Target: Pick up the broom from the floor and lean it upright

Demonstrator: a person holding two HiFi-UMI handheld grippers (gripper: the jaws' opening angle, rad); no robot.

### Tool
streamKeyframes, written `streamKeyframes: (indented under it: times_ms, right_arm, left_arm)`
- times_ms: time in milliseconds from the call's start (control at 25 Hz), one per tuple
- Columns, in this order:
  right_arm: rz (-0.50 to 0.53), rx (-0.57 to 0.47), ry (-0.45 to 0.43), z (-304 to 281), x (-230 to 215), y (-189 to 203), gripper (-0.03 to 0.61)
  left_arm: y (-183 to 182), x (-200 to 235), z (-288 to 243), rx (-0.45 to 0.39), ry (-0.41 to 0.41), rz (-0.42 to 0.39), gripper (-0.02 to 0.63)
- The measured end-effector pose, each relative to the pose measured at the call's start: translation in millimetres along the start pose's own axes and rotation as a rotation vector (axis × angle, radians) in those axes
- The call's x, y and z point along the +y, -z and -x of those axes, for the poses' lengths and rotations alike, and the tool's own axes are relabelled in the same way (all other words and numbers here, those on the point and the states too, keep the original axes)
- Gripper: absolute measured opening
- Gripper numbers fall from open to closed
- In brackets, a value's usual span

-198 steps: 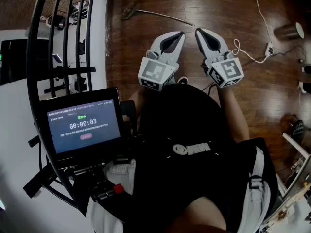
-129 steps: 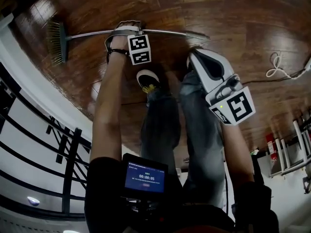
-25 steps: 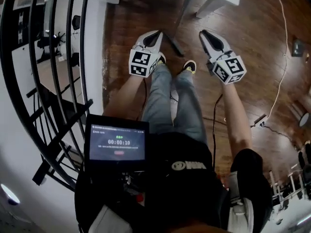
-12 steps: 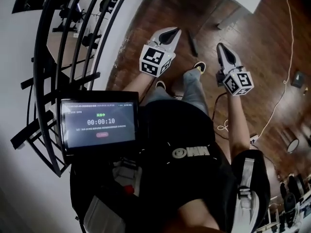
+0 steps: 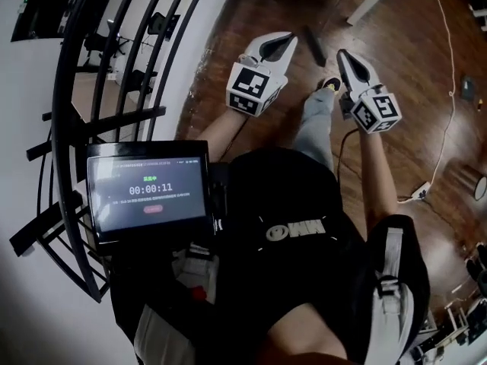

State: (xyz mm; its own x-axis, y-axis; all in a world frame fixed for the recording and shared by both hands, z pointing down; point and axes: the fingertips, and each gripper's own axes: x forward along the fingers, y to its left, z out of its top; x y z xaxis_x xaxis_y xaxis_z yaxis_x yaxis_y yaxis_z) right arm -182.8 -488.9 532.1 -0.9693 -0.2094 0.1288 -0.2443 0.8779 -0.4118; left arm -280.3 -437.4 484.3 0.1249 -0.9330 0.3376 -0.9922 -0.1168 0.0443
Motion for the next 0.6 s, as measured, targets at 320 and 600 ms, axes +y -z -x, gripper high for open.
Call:
streamKeyframes:
  times_ms: [320, 600]
  right_arm:
    - [0.068, -0.019, 0.013, 29.3, 60.8, -23.9, 0.003]
    - [0.133, -0.099, -0.012, 78.2, 153.3, -73.3, 0.003]
  left_arm:
    - [-7.7, -22.3, 48.3, -0.037, 0.036, 0.03, 0.017]
    - [-48.4, -70.6, 106.3, -0.115, 0.066, 0.028, 0.017]
